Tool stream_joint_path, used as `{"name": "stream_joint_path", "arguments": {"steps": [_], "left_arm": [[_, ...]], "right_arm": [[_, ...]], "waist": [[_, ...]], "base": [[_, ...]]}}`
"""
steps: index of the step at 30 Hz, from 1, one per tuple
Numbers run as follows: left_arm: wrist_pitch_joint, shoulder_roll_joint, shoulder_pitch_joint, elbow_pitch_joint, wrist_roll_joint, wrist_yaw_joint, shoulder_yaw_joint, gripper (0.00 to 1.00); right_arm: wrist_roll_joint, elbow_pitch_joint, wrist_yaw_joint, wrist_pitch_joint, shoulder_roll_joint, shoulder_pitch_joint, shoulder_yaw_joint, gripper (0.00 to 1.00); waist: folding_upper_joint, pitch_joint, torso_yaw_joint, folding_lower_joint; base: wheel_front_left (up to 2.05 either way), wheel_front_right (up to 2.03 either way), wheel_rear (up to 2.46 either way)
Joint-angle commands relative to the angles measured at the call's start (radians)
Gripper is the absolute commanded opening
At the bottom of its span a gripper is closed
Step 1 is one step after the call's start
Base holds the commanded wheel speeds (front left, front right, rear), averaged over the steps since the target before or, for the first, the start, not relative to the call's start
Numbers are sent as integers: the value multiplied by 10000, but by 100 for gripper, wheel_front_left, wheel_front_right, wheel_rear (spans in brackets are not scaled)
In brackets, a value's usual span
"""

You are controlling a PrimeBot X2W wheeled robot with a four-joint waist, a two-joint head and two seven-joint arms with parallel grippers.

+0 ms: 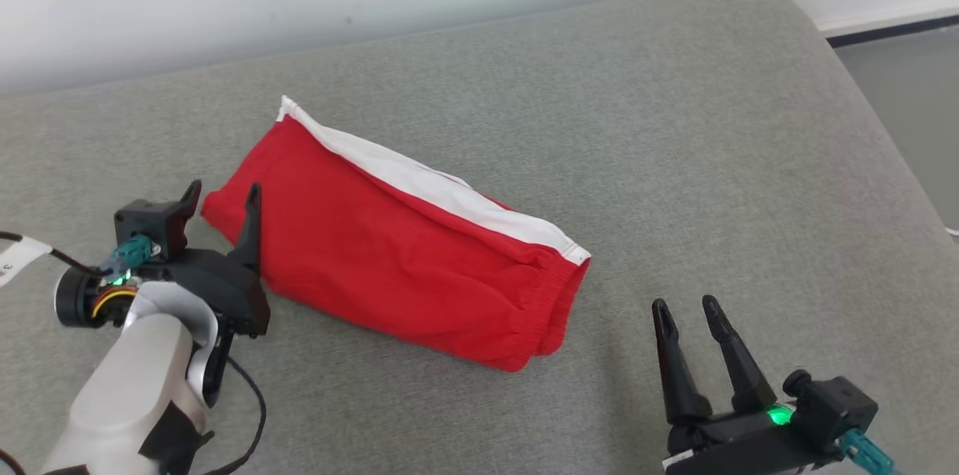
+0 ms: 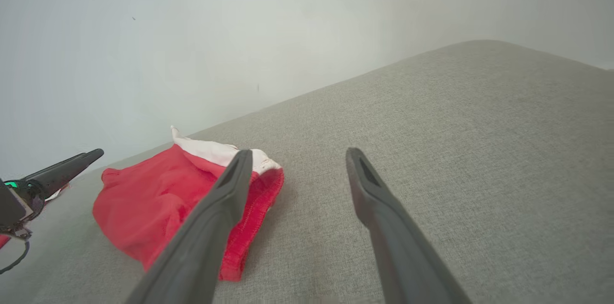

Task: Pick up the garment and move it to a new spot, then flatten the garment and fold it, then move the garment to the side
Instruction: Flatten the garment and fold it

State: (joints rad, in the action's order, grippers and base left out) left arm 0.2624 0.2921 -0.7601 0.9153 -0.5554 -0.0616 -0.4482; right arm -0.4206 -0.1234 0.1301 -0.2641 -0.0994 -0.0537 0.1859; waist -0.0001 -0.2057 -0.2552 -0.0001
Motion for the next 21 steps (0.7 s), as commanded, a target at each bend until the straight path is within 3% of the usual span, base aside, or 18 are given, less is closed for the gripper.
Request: {"name": "stream_joint_path", "arguments": {"steps": [1, 12, 21], "left_arm": [[26, 50, 69, 94, -11, 33, 40, 100], [0, 450, -427, 1546, 60, 116, 30, 100], [-587, 245, -746, 2547, -115, -33, -65, 100]], "right_arm": [[153, 49, 14, -7, 85, 137, -12, 100], [401, -43, 14, -7, 408, 52, 207, 100], [456, -172, 14, -8, 437, 15, 390, 100]], "waist": [[1, -88, -171, 1], [1, -395, -855, 1], [1, -412, -1000, 1]], "base": [[0, 0, 0], [0, 0, 0], [0, 0, 0]]}}
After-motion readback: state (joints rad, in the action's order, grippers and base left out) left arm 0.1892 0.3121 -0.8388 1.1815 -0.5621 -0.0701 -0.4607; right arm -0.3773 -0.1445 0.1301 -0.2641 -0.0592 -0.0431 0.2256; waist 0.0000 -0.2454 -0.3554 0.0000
